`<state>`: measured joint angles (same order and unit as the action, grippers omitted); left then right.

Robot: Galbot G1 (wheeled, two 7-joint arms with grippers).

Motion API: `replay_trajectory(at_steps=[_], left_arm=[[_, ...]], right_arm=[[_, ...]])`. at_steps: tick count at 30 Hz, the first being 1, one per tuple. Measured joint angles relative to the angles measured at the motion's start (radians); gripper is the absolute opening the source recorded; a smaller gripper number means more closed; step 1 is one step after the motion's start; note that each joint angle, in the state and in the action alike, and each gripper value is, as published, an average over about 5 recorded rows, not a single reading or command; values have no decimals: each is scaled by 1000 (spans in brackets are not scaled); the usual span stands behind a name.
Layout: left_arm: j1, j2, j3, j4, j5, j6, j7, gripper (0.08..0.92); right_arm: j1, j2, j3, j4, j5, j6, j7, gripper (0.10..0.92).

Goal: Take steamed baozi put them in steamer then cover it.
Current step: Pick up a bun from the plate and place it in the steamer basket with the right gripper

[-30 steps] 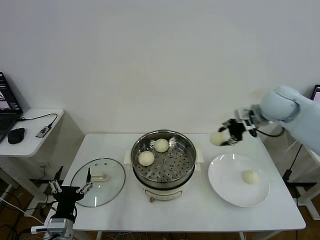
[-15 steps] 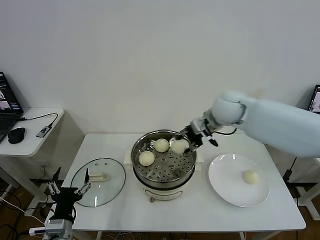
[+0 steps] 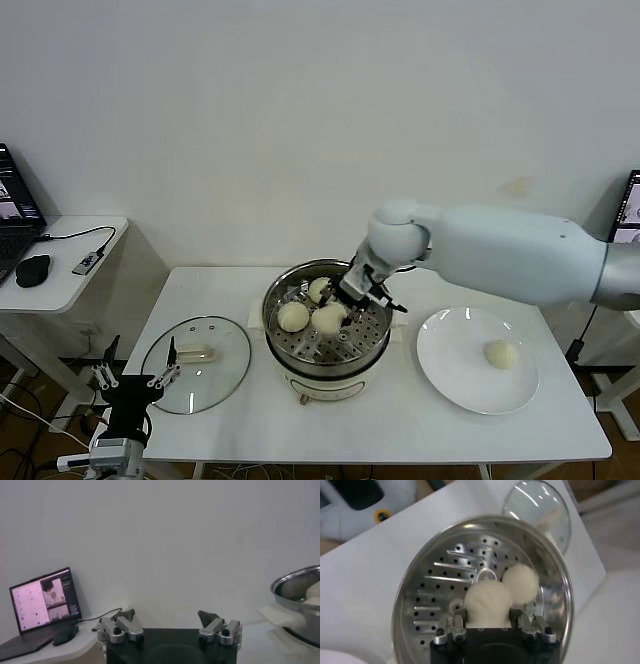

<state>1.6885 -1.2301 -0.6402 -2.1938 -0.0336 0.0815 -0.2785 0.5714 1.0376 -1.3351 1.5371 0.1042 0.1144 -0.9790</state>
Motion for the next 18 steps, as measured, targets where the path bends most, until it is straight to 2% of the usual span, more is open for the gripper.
replay_trajectory(at_steps=[13, 16, 18], left_arm=[[1, 0, -10, 14, -2, -7, -1, 823], [-1, -1, -8, 17, -2, -7, -1, 823], [-2, -1, -7, 17, -1, -7, -1, 823]], right_arm=[[-3, 59, -50, -17, -57, 106, -29, 543], [-1, 63, -55, -19, -66, 121, -32, 574], [-1, 64, -56, -20, -71, 129, -31, 622]])
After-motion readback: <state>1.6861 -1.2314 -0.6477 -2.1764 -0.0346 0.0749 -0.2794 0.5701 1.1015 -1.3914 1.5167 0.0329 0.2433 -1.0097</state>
